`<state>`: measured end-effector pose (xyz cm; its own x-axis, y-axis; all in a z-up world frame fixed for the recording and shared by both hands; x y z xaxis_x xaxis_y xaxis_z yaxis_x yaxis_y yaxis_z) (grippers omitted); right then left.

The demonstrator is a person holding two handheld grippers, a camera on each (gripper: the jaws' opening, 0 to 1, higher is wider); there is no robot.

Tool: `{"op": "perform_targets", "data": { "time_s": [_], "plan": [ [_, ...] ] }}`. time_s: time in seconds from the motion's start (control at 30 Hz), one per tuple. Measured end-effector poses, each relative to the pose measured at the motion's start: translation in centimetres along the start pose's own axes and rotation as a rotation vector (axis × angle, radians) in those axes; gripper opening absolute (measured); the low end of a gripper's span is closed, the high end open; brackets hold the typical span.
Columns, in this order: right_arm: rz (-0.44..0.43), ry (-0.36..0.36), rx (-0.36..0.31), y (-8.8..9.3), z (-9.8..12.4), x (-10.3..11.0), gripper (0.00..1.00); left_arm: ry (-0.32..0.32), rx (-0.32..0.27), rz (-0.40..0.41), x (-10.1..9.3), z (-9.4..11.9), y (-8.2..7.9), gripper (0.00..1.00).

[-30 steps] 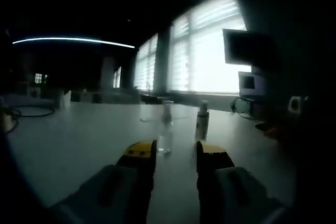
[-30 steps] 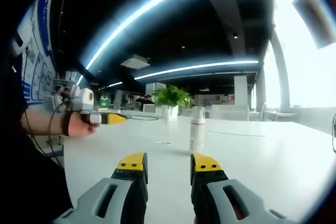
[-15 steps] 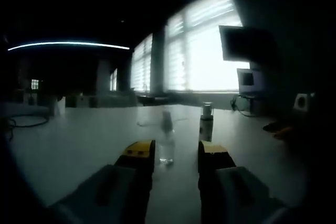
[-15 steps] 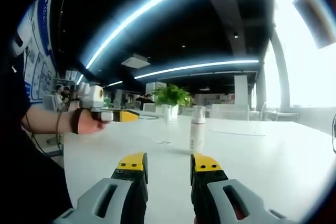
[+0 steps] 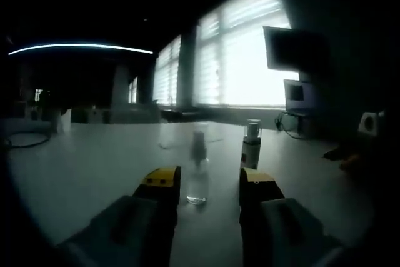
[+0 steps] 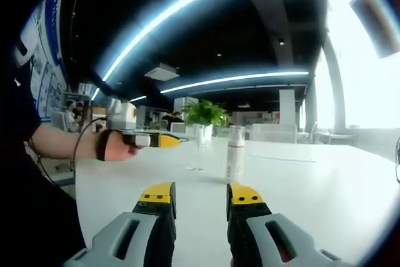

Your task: Clamp pump bottle remove cover press pump head put on cover

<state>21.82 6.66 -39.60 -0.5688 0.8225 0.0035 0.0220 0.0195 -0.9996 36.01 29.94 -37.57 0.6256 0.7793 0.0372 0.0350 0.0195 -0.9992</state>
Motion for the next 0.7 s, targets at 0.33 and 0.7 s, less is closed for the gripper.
{"op": "perform_targets", "data": {
  "time_s": [0.33,0.7],
  "plan": [
    [0.0,0.001,-0.004,-0.1,0.0,0.1,0.27,-0.052,0.0,0.023,0.9,-1.7,0.4,0.29],
    [-0.001,0.001,-0.005,0.0,0.0,-0.1,0.27,-0.053,0.005,0.001,1.0,-3.7,0.8,0.29]
  ]
}}
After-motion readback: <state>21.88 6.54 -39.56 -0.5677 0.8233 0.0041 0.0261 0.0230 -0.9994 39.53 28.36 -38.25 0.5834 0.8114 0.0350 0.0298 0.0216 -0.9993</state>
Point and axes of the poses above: the point that each gripper's makers call its tool centre point, and the gripper's own axes: z roughly backward along the fingers, x roughly to its left, y roughly out of its underside, the point moved 5 cm from there along z, roughly backward along the fingers, and after that the axes turned 3 degrees about -z, right-handed, at the moved point
